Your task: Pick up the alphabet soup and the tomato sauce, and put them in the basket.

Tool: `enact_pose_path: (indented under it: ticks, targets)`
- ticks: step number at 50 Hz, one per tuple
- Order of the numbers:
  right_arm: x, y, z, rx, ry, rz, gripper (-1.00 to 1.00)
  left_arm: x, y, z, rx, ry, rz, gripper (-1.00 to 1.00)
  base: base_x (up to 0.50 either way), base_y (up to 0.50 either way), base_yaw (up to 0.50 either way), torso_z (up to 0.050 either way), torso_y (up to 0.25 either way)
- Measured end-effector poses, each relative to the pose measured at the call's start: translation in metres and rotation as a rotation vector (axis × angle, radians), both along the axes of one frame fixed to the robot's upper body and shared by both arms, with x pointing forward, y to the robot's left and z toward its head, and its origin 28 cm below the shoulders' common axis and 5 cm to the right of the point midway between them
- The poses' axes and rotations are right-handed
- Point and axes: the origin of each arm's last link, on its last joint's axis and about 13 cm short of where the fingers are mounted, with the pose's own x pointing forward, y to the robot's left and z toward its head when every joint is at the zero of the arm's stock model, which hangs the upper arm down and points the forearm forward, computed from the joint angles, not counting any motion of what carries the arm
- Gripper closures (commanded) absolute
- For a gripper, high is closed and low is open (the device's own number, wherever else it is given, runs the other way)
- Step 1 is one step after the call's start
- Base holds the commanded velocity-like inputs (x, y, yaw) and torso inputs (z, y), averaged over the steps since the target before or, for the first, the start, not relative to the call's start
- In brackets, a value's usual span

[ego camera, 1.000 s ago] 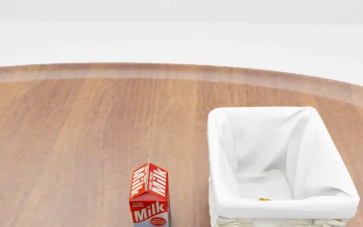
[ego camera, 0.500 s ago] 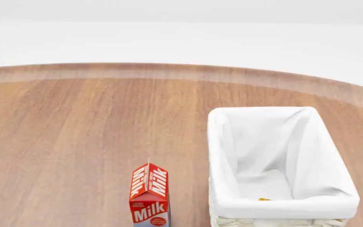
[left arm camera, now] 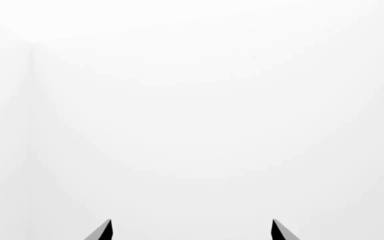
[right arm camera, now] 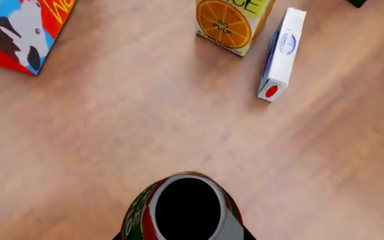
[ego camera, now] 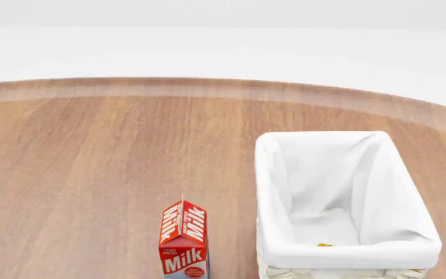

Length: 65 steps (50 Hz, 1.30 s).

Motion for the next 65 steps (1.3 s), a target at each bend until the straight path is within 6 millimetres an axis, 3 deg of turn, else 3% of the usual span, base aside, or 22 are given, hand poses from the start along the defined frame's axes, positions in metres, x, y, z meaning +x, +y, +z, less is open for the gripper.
enact_pose_path:
  ticks: [13, 35, 51, 65]
  targets:
    - [0.014, -0.010, 0.058, 0.053, -0.159, -0.020, 1.00, 0.000, 0.000, 0.000, 0.001, 0.000, -0.002, -1.00, 0.00, 0.00, 0.00, 0.000, 0.000]
    - [0.030, -0.024, 0.140, 0.119, -0.384, -0.090, 1.00, 0.000, -0.001, 0.001, 0.004, -0.002, -0.002, -1.00, 0.00, 0.00, 0.00, 0.000, 0.000]
    - [0.046, -0.034, 0.185, 0.164, -0.517, -0.174, 1.00, 0.001, -0.001, 0.001, 0.004, -0.001, -0.004, -1.00, 0.00, 0.00, 0.00, 0.000, 0.000]
    - [0.075, -0.044, 0.216, 0.207, -0.601, -0.304, 1.00, 0.002, -0.002, 0.001, 0.004, 0.000, -0.004, -1.00, 0.00, 0.00, 0.00, 0.000, 0.000]
